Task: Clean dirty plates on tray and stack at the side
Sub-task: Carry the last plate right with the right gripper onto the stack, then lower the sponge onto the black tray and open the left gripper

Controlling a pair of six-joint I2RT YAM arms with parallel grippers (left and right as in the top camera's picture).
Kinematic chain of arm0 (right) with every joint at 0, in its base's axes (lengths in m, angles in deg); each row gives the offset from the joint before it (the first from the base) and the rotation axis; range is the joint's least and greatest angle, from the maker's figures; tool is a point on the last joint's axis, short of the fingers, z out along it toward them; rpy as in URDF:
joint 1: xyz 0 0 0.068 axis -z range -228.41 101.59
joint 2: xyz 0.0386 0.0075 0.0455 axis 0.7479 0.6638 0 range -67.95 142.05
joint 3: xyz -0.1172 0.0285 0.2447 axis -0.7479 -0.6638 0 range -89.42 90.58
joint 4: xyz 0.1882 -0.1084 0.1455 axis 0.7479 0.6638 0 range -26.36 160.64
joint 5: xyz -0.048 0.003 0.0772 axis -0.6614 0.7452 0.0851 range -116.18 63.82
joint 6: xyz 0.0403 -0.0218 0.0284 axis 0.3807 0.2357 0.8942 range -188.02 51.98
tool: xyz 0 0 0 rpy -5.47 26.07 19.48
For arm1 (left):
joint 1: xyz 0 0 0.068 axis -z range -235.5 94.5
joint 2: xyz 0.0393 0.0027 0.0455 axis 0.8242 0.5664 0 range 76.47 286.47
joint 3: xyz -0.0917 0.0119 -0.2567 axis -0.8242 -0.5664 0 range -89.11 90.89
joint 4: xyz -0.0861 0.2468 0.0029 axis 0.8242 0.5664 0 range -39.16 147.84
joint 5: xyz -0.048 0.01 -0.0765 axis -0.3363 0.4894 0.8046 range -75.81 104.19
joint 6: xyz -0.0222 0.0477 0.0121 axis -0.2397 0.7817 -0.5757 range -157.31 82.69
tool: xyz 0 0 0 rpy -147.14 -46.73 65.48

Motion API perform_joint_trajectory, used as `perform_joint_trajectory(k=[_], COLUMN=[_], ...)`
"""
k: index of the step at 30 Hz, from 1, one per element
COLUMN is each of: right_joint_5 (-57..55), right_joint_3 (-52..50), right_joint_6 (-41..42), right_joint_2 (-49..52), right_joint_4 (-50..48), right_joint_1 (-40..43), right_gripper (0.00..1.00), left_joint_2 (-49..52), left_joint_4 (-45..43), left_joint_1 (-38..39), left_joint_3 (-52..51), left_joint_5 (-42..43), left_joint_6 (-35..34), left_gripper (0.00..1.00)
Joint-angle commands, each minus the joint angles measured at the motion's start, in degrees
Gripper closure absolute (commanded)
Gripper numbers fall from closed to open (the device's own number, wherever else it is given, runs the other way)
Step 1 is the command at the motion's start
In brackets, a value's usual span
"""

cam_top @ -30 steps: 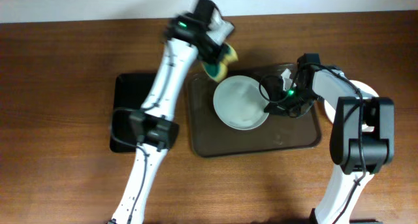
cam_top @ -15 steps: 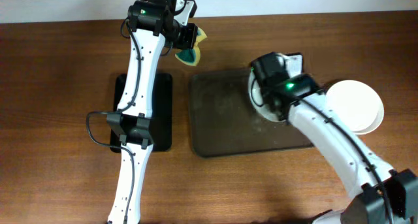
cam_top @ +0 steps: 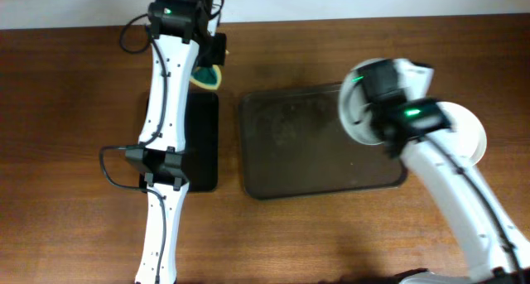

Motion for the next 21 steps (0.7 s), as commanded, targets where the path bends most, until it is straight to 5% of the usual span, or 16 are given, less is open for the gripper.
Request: perform_joint_trajectory(k=[1,3,6,12,16,21], right_joint_5=[26.75,30.34,30.4,33.0,40.44,41.55], right_joint_3=[-0.13,-1.88,-6.47,-8.87,-7.52,9.79], right_joint_6=[-6.1,-7.41,-7.28,-7.32,-13.66,-17.03], right_joint_2=[-0.74,1.01,5.55,16.24,16.59,16.35], right_joint_4=[0.63,-0.26,-5.75,-18.03,-17.62,0.24], right_joint_1=[21.0,36.28,48.33,50.77,47.78,40.85], right_gripper=[0.96,0.96,0.96,0.95,0.44,0.26], left_joint_2=[-3.15,-3.26,-3.52,-7.15,-12.37,-19.1], left_joint_4=[0.04,0.04,0.04,0.04,0.04,0.07], left_joint_1=[-1.66,-2.29,-2.86,-3.61,-3.98,-3.98], left_joint_3=[0.33,0.33,0.33,0.33,0.33,-3.28], left_joint_5=[-3.21,-3.21,-3.23,-4.72,-4.48,-1.88], left_joint_6=[-2.75,-2.75,-2.73,-2.51,-2.54,-2.56], left_gripper=[1.0,1.0,1.0,1.0,1.0,1.0])
